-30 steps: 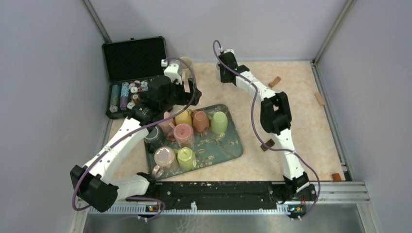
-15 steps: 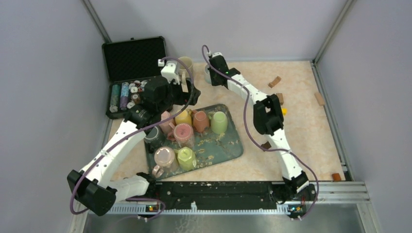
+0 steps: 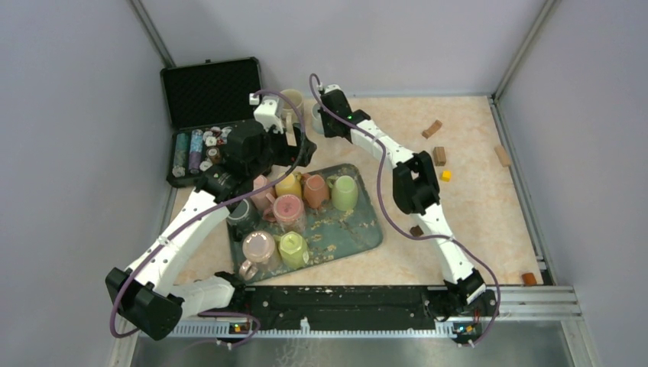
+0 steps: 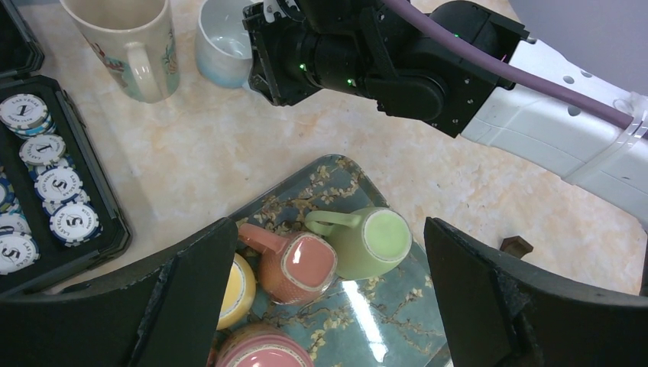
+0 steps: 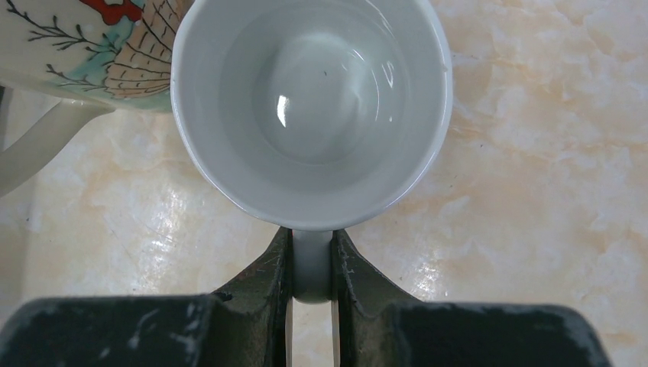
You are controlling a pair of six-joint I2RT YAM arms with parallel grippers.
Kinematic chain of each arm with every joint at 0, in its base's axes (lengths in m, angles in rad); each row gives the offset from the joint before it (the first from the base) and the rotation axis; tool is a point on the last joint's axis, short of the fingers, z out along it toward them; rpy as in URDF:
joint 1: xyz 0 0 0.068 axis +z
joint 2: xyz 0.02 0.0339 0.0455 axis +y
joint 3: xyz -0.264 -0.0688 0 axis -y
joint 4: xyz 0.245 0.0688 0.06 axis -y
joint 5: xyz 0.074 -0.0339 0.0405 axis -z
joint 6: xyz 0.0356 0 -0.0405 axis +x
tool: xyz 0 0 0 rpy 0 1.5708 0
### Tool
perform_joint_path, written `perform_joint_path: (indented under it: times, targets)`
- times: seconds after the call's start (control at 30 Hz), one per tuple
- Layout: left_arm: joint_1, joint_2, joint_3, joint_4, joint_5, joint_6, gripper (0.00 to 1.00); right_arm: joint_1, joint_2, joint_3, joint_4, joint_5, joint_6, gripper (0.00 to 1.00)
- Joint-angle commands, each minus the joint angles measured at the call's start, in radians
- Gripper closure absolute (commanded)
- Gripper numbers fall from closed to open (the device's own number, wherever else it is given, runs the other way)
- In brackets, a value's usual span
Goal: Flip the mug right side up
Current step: Place the cup at the corner of the board.
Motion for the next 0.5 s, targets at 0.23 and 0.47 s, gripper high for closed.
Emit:
perform_joint_path:
  times: [0.23,0.47]
  targets:
    - [0.002,-0.029,-0.004,0.015,0.020,-0.005,0.01,0.012,-0.006,0.075,0.129,-0.033,0.018,0.79]
    - [0.001,-0.024,-0.005,0.015,0.023,-0.001,0.01,0.014,-0.002,0.077,0.136,-0.039,0.025,0.65]
